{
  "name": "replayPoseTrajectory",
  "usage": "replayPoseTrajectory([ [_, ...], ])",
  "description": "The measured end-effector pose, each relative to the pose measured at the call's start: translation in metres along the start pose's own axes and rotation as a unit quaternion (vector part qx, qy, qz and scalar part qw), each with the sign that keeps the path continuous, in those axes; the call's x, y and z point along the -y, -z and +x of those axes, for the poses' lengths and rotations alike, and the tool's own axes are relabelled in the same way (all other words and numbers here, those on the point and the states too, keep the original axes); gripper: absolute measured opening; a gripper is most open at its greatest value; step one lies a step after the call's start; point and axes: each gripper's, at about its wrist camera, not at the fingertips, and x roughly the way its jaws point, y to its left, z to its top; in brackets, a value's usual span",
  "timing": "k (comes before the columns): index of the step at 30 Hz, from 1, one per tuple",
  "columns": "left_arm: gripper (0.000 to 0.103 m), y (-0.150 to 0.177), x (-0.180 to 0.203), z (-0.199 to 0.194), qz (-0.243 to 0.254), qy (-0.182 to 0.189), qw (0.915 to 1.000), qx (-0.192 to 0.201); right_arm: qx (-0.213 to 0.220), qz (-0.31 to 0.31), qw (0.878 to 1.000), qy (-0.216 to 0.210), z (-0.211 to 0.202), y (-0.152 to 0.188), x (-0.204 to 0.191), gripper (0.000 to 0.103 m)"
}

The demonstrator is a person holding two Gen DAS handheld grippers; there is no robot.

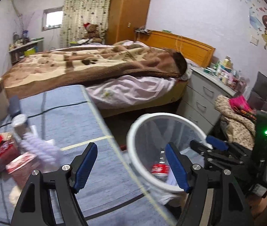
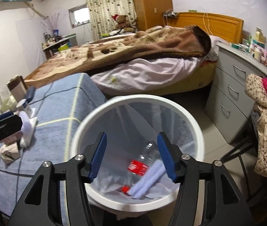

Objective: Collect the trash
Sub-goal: 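Grasp another white foam sleeve with the right gripper while the left gripper grasps crumpled paper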

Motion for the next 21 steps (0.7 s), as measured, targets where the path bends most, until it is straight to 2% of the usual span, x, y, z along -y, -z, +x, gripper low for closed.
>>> replayPoseTrajectory([
  [13, 0.075, 0.025, -0.093, -0.047, -0.061, -0.08, 0.9947, 0.019, 0.012, -0.058, 0.995, -0.078, 0.015, -0.007, -0.072, 0.065],
  [21, 0.075, 0.037, -0.133, -0.063, -0.079, -0.107, 0.9909, 0.02, 0.012, -0.101, 0.988, -0.115, 0.024, -0.013, -0.112, 0.065],
])
